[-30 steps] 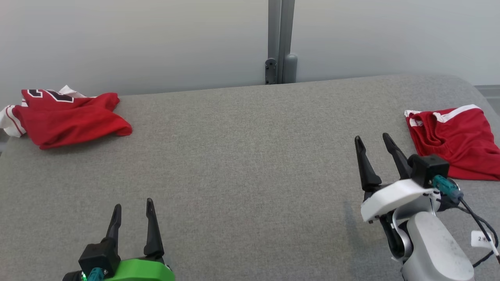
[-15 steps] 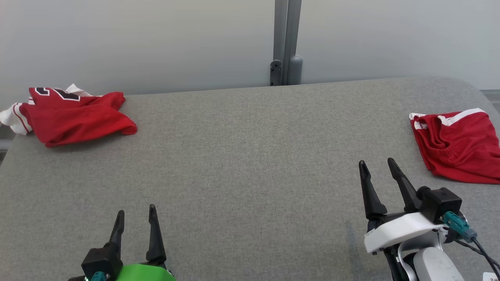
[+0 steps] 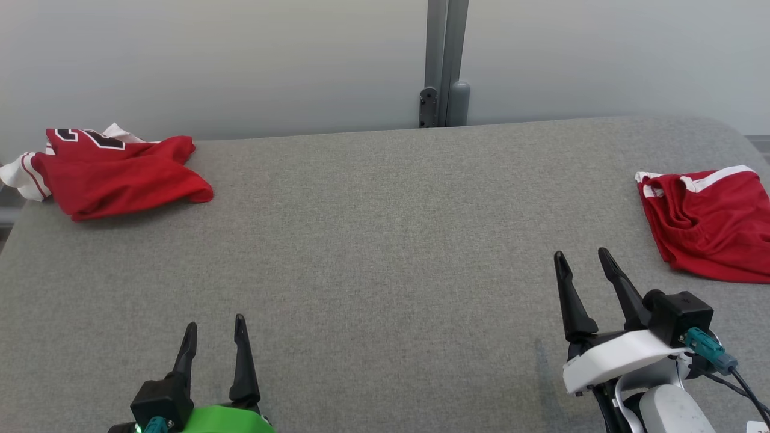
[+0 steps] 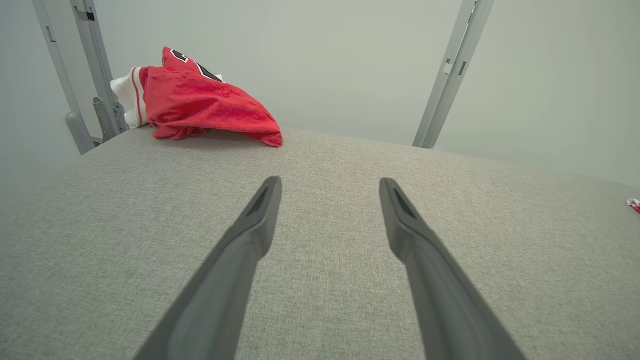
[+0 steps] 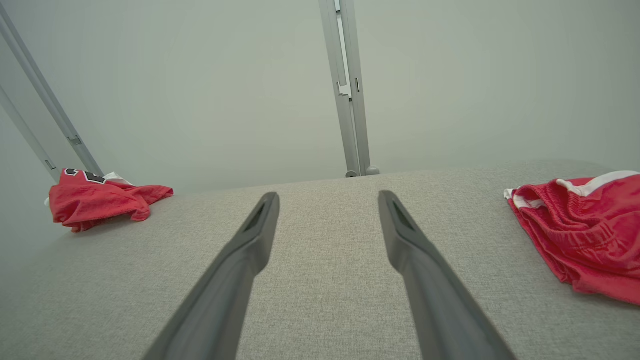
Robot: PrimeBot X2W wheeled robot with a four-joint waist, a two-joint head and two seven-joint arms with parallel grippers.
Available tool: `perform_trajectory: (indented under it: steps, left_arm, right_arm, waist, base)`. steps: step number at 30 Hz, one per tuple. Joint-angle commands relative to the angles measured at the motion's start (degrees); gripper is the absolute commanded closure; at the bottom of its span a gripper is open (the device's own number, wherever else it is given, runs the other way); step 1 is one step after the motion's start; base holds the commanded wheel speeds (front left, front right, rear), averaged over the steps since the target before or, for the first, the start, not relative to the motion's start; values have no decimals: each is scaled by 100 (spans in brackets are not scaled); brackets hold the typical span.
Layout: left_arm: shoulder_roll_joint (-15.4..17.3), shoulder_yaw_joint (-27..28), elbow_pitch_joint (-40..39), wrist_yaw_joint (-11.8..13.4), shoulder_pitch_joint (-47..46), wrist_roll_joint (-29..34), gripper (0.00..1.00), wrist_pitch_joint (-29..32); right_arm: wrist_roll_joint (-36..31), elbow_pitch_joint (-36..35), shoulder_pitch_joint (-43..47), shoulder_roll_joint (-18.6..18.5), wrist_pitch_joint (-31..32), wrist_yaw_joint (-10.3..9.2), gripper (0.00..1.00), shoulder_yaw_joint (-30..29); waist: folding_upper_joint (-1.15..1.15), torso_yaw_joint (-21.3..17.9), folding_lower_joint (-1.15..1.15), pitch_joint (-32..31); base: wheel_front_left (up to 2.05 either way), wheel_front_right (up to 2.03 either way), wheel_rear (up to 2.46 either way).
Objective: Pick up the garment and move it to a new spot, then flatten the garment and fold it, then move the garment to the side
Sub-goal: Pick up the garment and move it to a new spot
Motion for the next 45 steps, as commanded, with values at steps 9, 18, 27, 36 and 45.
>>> perform_trajectory:
  steps: [9,18,27,36,45]
  left_arm:
    - [-19,-11,54,-53,-117,48,0,-19]
    - [-28,-35,36,-44,-130,49,0,-19]
    - [-27,-29,86,-77,-217,51,0,-19]
    - [-39,-30,58,-53,-211,52,0,-19]
    - [9,7,7,-77,-156,99,0,-19]
  right_arm:
    - [45,81,76,-13,12,-2,0,-24]
    - [56,125,60,-13,22,-2,0,-21]
    - [6,90,107,-13,50,-2,0,-58]
    - [-34,14,156,-13,101,-2,0,-5]
    - [23,-4,160,-13,97,-2,0,132]
  waist:
    - [0,7,0,21]
    - [0,33,0,40]
    - [0,360,0,47]
    - [0,1512,0,63]
    - [0,2783,0,98]
  base:
    - [0,0,0]
    - [0,0,0]
    - [0,0,0]
    - [0,0,0]
    - [0,0,0]
